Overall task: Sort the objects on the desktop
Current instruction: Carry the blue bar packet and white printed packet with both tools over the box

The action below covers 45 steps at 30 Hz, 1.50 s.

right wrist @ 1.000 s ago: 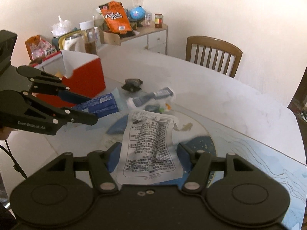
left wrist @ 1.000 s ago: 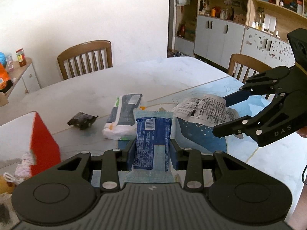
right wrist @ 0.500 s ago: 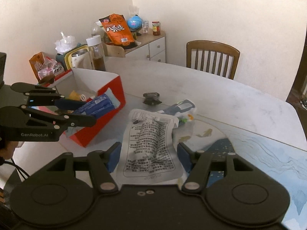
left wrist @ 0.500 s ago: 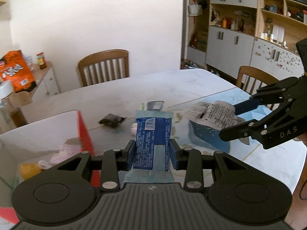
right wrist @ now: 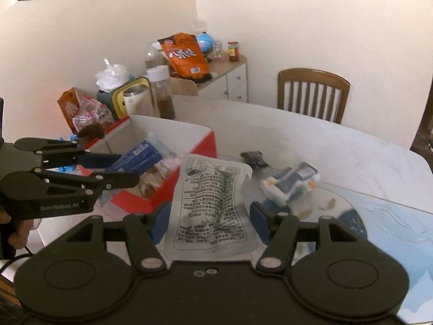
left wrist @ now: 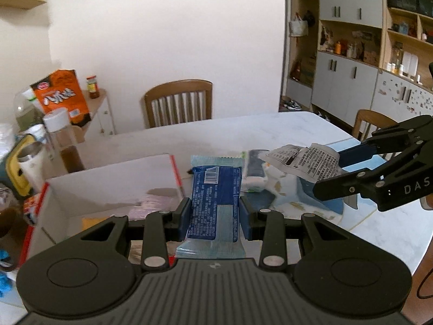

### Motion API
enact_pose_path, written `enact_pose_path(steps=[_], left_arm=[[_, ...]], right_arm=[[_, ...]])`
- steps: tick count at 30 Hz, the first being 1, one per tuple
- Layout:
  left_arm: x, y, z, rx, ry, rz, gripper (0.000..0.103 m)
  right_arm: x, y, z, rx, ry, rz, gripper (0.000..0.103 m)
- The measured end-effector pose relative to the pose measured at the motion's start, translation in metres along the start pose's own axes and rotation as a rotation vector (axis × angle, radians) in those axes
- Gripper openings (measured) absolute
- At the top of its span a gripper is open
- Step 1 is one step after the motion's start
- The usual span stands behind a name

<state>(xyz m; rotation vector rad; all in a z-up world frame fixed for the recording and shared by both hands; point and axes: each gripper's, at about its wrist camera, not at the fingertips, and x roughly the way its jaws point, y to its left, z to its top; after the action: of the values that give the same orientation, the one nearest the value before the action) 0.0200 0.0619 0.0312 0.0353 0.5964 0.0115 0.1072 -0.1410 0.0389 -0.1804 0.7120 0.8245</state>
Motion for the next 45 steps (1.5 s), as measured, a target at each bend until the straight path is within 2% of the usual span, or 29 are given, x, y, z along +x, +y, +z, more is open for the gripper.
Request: enact_pose_path(steps=[12,19,29,41,45], left_arm=[[-0.032,0.056,-0.007,-0.042,-0.006,0.103,0.035],[-0.031,0.086,-0.012,-0.084,0.018,0.177,0.035],[-0.001,0.129,-0.014,-0.13,0.102,0.262,0.035],[0.05,0.16,-0.008,-0.17,0.214,0.299,0.035],[0.066,0.174,-0.009,-0.201,0.273,0.3,0.035]], right_arm=[[0.021,0.059,0.028,-0.063,-0.008,0.041,0.063],[0.044,0.075,0.044,-0.099,0.01,0.064,0.063],[0.088,0.082,0.065,-0.129,0.033,0.09,0.063],[0.144,0.083,0.077,-0.153,0.103,0.119,0.063],[0.162,0.086,0.082,-0.18,0.126,0.137,0.063]])
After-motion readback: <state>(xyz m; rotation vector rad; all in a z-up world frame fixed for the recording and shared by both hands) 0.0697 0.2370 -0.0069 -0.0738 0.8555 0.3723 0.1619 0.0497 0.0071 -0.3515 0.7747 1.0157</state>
